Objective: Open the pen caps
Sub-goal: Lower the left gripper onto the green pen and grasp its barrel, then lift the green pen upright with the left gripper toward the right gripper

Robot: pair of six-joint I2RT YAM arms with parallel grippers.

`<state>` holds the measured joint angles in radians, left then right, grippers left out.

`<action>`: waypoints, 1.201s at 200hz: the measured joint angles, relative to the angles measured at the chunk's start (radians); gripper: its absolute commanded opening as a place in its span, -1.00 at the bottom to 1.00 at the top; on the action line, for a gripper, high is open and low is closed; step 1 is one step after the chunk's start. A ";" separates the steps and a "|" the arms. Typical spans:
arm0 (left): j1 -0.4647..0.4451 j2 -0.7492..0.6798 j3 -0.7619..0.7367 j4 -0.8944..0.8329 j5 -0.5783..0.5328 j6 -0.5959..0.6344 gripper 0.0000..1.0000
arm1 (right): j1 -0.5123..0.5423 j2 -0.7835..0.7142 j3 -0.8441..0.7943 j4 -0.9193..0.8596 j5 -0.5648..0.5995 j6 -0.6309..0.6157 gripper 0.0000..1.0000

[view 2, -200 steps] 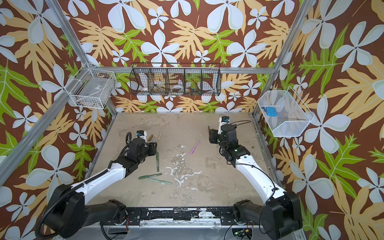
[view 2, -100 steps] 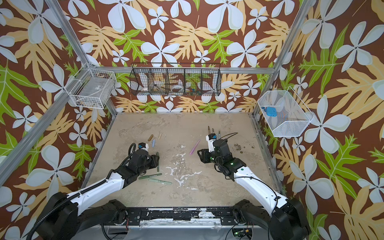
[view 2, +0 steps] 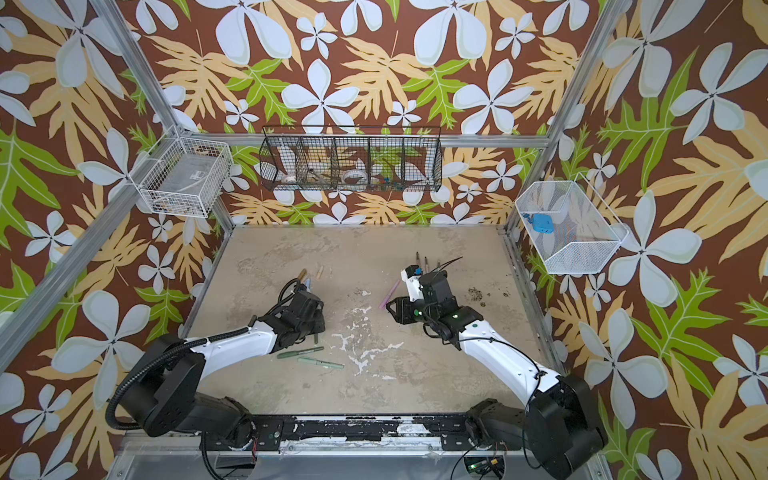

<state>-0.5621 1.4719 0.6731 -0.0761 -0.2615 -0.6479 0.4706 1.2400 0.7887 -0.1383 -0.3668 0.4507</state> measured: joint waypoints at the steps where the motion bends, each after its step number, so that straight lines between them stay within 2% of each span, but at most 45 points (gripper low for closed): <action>1: 0.000 0.002 0.001 -0.002 -0.002 0.000 -0.19 | 0.000 0.001 0.000 0.000 0.000 0.000 -0.05; 71: -0.002 0.096 0.058 -0.048 -0.051 0.018 -0.53 | 0.000 0.039 0.005 0.027 -0.023 -0.005 -0.06; 147: -0.002 0.151 0.085 -0.045 -0.056 0.026 -0.59 | 0.000 0.056 0.006 0.041 -0.047 0.013 -0.07; 169: -0.002 0.164 0.092 -0.035 -0.069 0.031 -0.73 | 0.000 0.056 0.006 0.041 -0.047 0.016 -0.07; 196: -0.002 0.169 0.106 -0.036 -0.068 0.045 -0.76 | 0.000 0.054 0.006 0.041 -0.046 0.016 -0.08; 240: -0.003 0.116 0.218 -0.092 -0.049 0.093 -0.81 | 0.000 0.032 0.003 0.041 -0.045 0.012 -0.08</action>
<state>-0.5655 1.5875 0.8913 -0.1677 -0.3103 -0.5545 0.4706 1.2716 0.7921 -0.0975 -0.4122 0.4625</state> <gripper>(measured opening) 0.141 0.461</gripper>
